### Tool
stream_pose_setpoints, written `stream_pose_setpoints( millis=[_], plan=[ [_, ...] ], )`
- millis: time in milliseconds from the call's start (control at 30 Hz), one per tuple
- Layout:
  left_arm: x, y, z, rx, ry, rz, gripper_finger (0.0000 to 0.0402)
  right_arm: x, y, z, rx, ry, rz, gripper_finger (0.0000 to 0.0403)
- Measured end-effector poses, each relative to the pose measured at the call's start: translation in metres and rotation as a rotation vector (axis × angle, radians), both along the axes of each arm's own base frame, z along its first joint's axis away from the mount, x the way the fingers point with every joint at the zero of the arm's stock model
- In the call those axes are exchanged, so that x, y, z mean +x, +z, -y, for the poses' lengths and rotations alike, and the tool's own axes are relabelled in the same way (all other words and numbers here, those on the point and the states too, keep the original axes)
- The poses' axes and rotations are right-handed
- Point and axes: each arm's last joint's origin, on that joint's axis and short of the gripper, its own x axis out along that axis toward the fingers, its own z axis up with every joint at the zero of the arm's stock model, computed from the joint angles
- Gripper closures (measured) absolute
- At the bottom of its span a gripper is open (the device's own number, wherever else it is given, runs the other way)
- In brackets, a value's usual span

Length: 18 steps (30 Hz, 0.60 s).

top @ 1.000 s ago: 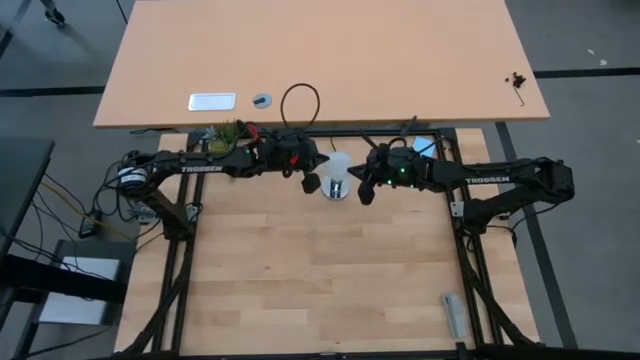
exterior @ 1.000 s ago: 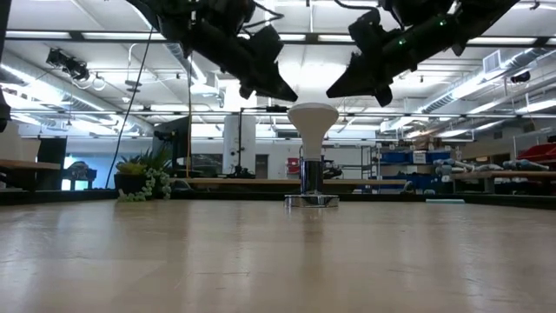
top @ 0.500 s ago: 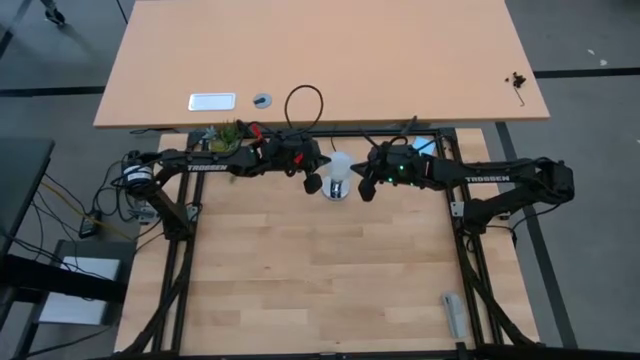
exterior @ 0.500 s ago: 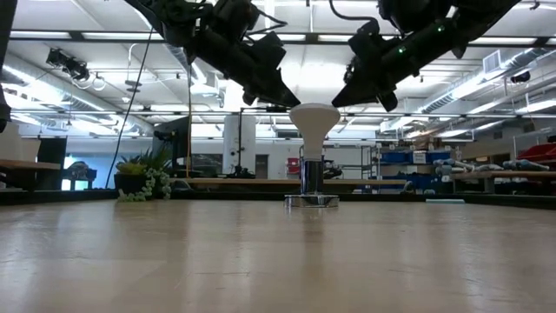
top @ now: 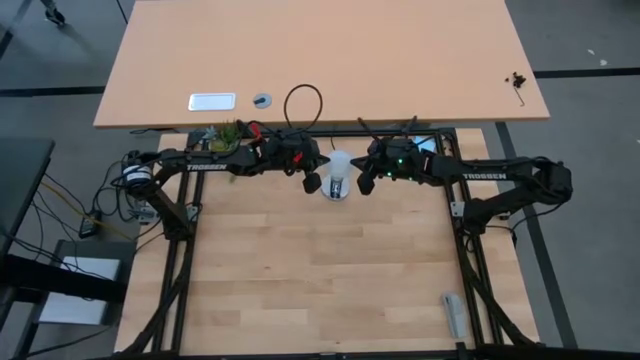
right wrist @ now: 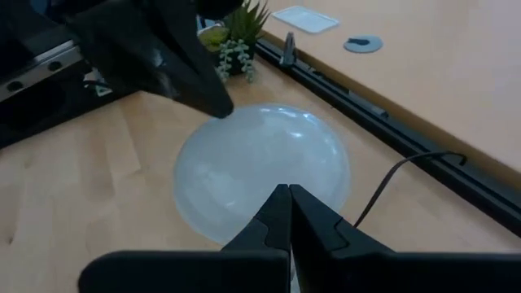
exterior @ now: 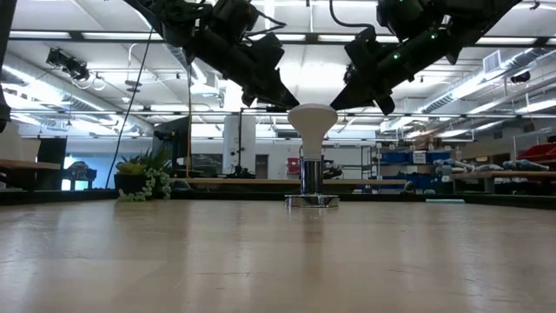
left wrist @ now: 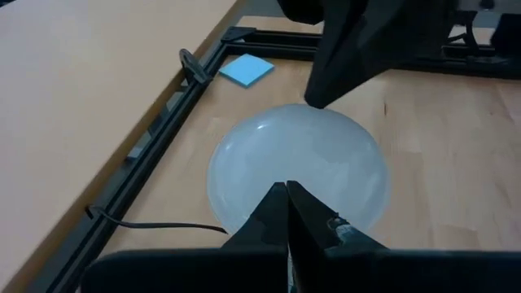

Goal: Screw lightbulb
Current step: Remove the white lightbulb from the desk lamp

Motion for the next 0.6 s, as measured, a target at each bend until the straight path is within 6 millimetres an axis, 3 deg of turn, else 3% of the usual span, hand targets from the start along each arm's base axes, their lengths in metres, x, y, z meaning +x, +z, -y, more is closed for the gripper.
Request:
stream_pose_setpoints(
  millis=[500, 600],
  plan=[
    [0.010, 0.001, 0.027, -0.016, -0.131, 0.036, 0.0402, -0.007, -0.001, 0.018, -0.006, -0.026, 0.004, 0.0393],
    [0.010, 0.004, 0.028, -0.016, -0.132, 0.037, 0.0402, -0.011, 0.008, 0.017, -0.026, -0.027, 0.039, 0.0391]
  ],
)
